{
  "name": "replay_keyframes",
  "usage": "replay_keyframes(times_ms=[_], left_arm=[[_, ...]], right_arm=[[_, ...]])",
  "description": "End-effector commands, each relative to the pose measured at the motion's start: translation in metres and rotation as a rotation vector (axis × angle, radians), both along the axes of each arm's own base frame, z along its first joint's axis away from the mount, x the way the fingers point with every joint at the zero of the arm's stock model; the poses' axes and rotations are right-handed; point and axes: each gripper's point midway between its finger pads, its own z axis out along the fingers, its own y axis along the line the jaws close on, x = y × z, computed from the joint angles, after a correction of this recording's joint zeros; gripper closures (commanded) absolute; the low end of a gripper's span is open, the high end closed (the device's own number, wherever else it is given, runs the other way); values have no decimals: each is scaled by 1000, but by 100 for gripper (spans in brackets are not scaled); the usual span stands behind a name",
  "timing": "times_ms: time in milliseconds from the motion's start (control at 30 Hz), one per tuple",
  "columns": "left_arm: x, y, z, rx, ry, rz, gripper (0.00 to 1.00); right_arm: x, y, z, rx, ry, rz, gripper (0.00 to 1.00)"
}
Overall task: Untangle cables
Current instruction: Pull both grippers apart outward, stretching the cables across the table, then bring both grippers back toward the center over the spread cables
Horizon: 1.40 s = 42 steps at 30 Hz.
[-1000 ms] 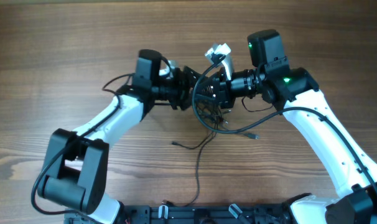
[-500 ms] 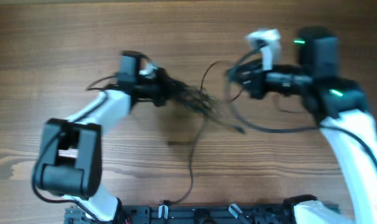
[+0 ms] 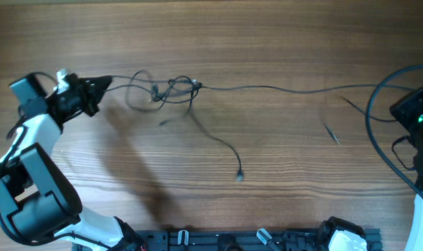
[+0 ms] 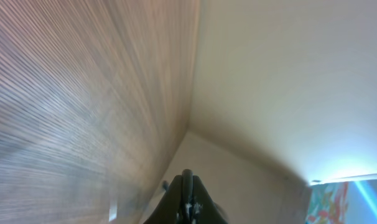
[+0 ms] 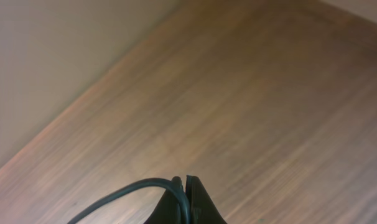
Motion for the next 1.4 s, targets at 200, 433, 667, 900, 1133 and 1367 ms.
replay_keyframes(times_ms=[200,433,667,900,1133,1367], left_arm=[[-13,-51,-2,76,-58,-189,96],[-14,-125,-17,186,-59,-355,96],[-22,-160,-19,195,-61,-440,96],[-28,-183,-20,199,-64,-496,96],[-38,-199,-22,191,-44,-540,96],[-49,-205,-28,204,-30,-586,96]], right_arm=[[36,50,-30,254,49,299,90],[50,76,-93,384,286,382,26],[67,126,-148,543,467,477,12],[109,217,-199,604,521,547,0],[133,293,-266,751,572,401,18],[173,330,-267,811,397,598,95]])
